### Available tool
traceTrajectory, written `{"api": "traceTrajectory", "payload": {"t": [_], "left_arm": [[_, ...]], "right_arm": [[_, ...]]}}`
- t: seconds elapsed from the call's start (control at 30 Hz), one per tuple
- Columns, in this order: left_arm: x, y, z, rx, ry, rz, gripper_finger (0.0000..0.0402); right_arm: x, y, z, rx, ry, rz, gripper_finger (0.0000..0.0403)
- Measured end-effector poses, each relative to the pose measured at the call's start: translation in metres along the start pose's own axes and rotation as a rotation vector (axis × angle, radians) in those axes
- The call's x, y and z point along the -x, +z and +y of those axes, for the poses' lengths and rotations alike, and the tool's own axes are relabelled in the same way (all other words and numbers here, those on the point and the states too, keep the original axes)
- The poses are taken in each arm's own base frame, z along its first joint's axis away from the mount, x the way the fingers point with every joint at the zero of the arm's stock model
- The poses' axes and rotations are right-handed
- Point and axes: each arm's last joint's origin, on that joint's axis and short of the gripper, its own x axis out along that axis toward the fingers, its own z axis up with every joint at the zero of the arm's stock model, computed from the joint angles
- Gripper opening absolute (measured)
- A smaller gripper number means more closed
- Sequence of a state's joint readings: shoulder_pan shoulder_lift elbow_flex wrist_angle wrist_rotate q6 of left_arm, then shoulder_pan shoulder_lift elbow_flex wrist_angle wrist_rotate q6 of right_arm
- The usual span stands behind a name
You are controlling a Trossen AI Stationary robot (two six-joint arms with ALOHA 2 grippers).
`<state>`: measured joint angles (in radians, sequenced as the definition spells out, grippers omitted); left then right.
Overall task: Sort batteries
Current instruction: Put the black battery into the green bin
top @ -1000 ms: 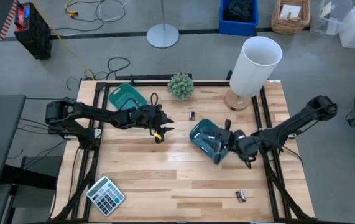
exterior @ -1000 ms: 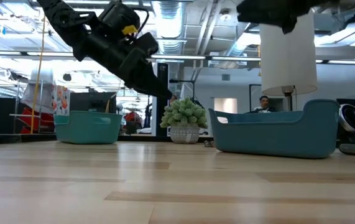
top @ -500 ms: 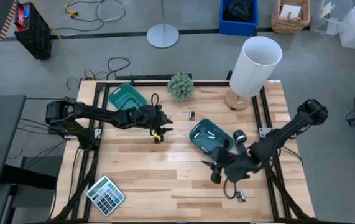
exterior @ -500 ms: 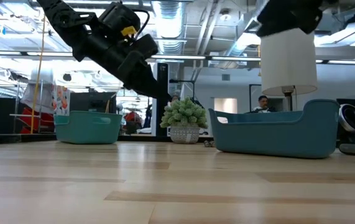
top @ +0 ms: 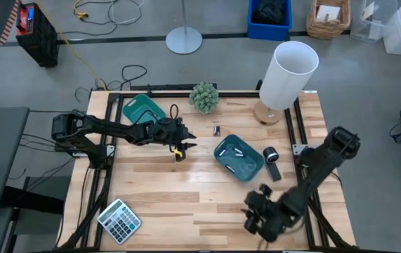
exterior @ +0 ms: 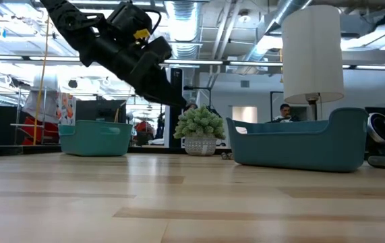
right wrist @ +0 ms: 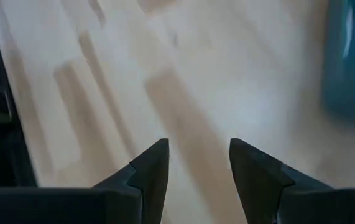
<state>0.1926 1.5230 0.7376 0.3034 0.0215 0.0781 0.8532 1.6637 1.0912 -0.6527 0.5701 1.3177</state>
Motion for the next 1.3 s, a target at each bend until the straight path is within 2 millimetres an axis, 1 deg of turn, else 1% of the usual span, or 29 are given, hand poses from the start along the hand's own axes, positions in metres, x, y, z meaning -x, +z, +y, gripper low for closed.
{"api": "traceTrajectory", "payload": {"t": [0.13,0.27,0.4,0.5,0.6,0.77,1.1,1.3], "left_arm": [[0.000,0.005,0.000,0.001,-0.001,-0.013,0.0143],[0.000,0.013,0.000,-0.008,0.001,-0.038,0.0143],[0.000,0.015,0.000,-0.030,0.002,-0.046,0.0143],[0.000,0.015,0.001,-0.045,0.004,-0.045,0.0143],[0.000,0.015,0.001,-0.050,0.005,-0.045,0.0143],[0.000,0.015,0.001,-0.050,0.005,-0.044,0.0143],[0.000,0.013,0.001,-0.047,0.003,-0.024,0.0143],[0.000,0.013,0.001,-0.046,0.003,-0.023,0.0143]], "right_arm": [[0.004,-0.036,0.005,-0.091,-0.018,0.033,0.0189],[0.008,-0.065,0.004,-0.188,-0.055,0.046,0.0189],[0.009,-0.085,0.003,-0.244,-0.076,0.063,0.0189],[0.008,-0.095,0.003,-0.264,-0.094,0.116,0.0189],[0.008,-0.097,0.002,-0.271,-0.112,0.150,0.0189],[0.008,-0.093,0.000,-0.272,-0.131,0.155,0.0191],[0.014,-0.083,0.000,-0.295,-0.138,0.201,0.0217],[0.015,-0.085,0.000,-0.322,-0.146,0.227,0.0219]]}}
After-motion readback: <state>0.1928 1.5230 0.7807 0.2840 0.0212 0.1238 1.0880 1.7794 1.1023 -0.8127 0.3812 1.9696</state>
